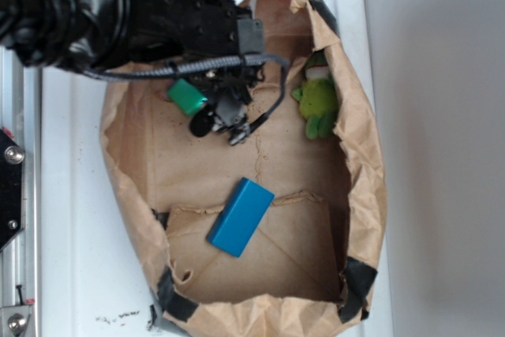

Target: Grab the green block.

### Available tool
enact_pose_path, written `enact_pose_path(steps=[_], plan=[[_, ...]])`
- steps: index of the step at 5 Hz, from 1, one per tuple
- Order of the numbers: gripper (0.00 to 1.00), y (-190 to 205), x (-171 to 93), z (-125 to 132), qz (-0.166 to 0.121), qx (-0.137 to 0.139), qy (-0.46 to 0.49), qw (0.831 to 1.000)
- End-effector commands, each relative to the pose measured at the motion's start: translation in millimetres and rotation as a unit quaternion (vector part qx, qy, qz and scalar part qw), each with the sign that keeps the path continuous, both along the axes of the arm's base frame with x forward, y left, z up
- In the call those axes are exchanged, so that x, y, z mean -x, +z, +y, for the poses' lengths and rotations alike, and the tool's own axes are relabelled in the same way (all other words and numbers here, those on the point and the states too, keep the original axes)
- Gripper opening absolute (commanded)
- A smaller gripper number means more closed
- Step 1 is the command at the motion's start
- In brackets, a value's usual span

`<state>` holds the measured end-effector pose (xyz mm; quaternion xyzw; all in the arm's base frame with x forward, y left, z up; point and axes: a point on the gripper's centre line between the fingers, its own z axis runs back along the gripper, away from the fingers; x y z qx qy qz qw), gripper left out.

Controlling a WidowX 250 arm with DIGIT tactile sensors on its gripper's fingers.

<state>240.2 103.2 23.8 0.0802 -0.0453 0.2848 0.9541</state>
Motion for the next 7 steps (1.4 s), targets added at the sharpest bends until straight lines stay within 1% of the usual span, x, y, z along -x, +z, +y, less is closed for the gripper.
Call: enact_pose_path(steps=[1, 2, 3, 5, 6, 7], plan=[[0.0, 73, -12, -30, -0.057, 0.03, -0.122, 0.991], [0.0, 95, -19, -43, -0.058, 0.044, -0.163, 0.984], [0.0, 117, -21, -52, -0.064, 0.049, -0.221, 0.972], [0.0, 151, -27, -58, -0.094, 0.055, -0.267, 0.958], [0.0, 164, -32, -67, -0.09, 0.056, -0.281, 0.954], [0.0, 174, -33, -73, -0.083, 0.035, -0.304, 0.948]])
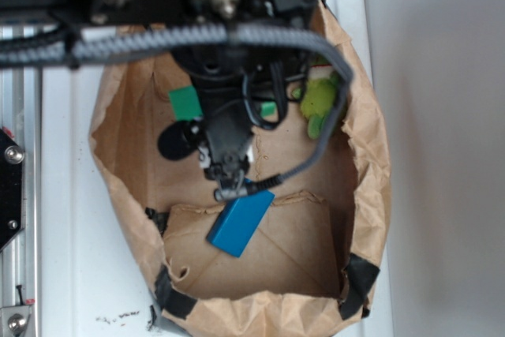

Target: Grab the green block.

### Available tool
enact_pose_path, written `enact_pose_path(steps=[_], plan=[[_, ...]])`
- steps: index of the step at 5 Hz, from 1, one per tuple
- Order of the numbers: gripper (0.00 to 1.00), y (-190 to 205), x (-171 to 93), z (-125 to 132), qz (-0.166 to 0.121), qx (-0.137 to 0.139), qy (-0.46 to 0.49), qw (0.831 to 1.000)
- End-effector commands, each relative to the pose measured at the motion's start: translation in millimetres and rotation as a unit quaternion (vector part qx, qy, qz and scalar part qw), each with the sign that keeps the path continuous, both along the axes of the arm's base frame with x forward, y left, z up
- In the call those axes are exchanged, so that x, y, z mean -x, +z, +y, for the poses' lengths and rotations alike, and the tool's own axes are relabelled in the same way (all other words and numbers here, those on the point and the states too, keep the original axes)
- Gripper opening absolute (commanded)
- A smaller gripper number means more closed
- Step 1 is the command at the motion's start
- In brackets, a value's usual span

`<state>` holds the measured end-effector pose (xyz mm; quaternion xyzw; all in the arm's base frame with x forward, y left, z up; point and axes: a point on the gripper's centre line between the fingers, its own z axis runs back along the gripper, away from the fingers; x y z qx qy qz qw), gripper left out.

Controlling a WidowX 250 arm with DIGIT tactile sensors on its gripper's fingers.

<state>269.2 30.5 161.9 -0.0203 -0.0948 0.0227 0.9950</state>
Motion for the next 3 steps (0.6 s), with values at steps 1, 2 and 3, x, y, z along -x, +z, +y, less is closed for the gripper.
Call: enact_pose_path(steps=[1, 2, 3], plan=[[0.0, 41.3, -3.5, 0.3, -0.048, -0.032, -0.044, 0.997], [0.0, 42.5, -1.9, 0.9, -0.065, -0.03, -0.037, 0.997], [0.0, 40.6, -2.6, 1.1, -0.074, -0.037, -0.013, 0.997]])
